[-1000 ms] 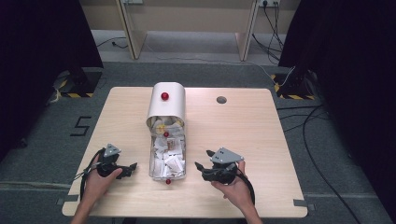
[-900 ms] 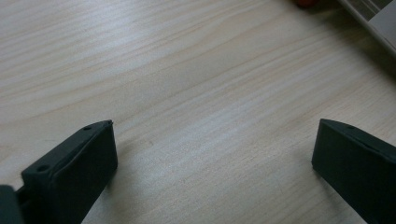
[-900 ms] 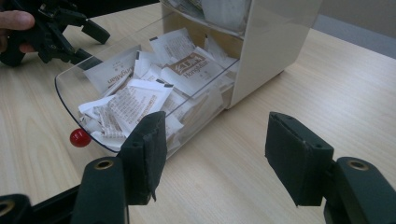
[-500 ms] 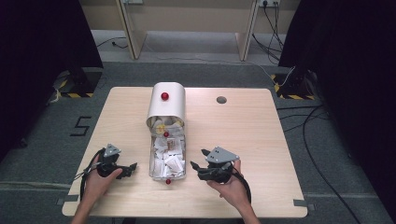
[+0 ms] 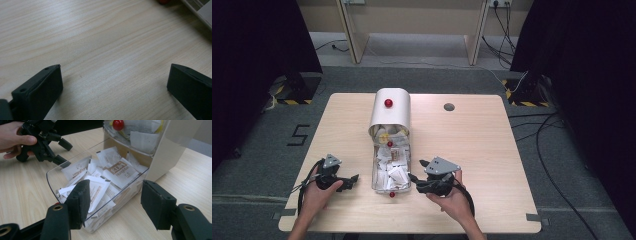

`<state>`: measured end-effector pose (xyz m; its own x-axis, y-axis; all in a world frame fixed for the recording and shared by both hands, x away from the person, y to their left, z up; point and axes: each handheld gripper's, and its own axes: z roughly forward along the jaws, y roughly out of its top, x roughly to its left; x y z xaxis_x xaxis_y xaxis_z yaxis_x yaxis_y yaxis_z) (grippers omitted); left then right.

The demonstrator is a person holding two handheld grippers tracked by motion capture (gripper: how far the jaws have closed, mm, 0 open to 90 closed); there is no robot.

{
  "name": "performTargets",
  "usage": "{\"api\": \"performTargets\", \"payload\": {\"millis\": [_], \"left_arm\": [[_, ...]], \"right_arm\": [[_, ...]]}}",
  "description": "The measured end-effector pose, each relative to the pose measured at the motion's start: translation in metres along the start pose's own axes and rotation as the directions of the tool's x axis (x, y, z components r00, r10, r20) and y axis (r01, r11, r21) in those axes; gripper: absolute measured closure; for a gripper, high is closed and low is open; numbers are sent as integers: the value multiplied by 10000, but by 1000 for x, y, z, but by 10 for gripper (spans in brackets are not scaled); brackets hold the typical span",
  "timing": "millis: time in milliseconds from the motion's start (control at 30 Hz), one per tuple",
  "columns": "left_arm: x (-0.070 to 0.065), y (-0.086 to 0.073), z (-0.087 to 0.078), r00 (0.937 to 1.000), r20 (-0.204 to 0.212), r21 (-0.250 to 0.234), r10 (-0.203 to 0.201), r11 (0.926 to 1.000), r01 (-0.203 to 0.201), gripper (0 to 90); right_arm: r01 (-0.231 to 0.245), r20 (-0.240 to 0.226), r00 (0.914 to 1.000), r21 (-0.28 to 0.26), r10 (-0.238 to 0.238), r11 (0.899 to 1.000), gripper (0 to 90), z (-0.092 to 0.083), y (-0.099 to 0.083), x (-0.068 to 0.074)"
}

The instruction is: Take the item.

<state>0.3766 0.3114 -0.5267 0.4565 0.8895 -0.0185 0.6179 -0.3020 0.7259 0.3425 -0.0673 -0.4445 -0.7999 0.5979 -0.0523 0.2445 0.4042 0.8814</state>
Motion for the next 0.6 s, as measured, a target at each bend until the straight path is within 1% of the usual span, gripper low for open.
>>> {"api": "performTargets", "payload": {"millis": [167,333,600], "left_arm": [[0,0,0,10000,7,0,8,10000,-8,0],[0,0,0,10000,11,0,2,10000,-2,0],[0,0,0,10000,1,-2,-2,10000,2,0]], "right_arm": [[150,-44,9999,78,-149,9999,420,3,1,3],[277,-194,9994,86,-276,9996,431,7,3,8],[364,-308,9989,77,-361,9993,443,11,4,12]]}}
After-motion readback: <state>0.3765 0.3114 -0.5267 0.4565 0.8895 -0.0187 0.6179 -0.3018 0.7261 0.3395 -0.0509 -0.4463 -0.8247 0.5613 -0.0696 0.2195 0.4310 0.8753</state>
